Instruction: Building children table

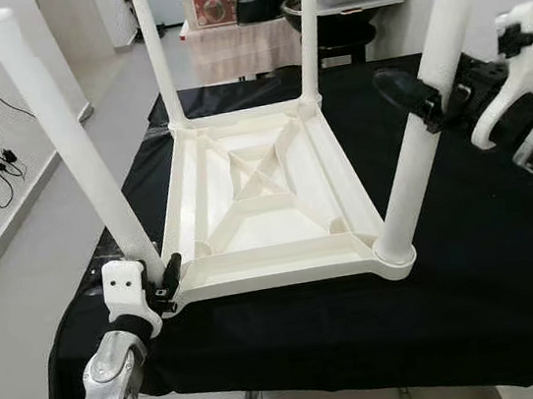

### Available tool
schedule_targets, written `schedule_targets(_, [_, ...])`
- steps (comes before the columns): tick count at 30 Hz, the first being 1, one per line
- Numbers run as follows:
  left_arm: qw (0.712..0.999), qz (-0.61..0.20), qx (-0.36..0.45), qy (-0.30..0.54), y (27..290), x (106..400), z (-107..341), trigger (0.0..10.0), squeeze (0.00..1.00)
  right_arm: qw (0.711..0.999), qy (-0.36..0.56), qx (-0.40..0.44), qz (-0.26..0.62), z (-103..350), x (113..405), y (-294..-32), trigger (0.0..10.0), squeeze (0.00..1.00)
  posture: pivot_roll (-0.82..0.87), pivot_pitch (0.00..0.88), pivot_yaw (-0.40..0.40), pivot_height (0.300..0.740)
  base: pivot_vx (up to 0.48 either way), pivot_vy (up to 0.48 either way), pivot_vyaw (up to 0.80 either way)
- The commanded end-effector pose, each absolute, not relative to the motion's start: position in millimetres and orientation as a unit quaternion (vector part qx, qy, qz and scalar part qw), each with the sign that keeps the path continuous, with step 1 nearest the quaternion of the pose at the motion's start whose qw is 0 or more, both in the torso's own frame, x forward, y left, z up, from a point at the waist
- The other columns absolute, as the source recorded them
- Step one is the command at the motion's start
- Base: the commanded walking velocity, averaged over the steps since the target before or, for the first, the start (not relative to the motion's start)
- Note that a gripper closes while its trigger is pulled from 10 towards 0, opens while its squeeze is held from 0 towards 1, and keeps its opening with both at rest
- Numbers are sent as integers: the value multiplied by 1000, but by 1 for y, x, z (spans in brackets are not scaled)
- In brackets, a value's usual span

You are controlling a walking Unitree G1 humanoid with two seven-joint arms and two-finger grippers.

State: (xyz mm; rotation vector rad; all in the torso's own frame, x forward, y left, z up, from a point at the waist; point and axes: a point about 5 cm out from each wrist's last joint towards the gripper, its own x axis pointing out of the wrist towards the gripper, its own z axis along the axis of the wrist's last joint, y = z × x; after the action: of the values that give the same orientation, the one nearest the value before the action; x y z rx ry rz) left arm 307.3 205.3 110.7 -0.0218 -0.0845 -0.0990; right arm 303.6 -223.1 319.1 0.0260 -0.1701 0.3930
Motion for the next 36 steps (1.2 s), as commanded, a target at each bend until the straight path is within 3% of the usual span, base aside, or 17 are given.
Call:
schedule_targets(1, [999,-13,-9,-27,221,304,104,0,0,980,-63,18,186,310,304,-222,0,0,-163,106,2,740,0,0,0])
schedule_targets(27, [998,-1,13,-55,233,305,117,0,0,988,-74,38,129,311,306,-234,0,0,-157,106,18,740,0,0,0])
schedule_targets(28, [996,2,30,-81,242,310,140,6549,0,992,-72,53,85,309,312,-244,10000,0,-138,104,18,740,0,0,0])
schedule_targets(30, [996,2,30,-81,242,310,140,6549,0,992,-72,53,85,309,312,-244,10000,0,-138,104,18,740,0,0,0])
schedule_targets(31, [993,3,45,-109,248,313,163,10000,0,994,-69,65,45,306,317,-254,10000,0,-136,103,18,740,0,0,0])
schedule_targets(32, [993,3,45,-109,248,313,163,10000,0,994,-69,65,45,306,317,-254,10000,0,-136,103,18,740,0,0,0])
schedule_targets(34, [978,-13,79,-195,258,319,233,10000,0,992,-46,100,-57,295,327,-279,10000,0,-111,100,22,740,0,0,0])
schedule_targets(35, [978,-13,79,-195,258,319,233,10000,0,992,-46,100,-57,295,327,-279,10000,0,-111,100,22,740,0,0,0])
schedule_targets(36, [966,-28,96,-240,259,318,272,10000,0,988,-35,119,-94,289,330,-287,10000,0,-98,98,25,740,0,0,0])
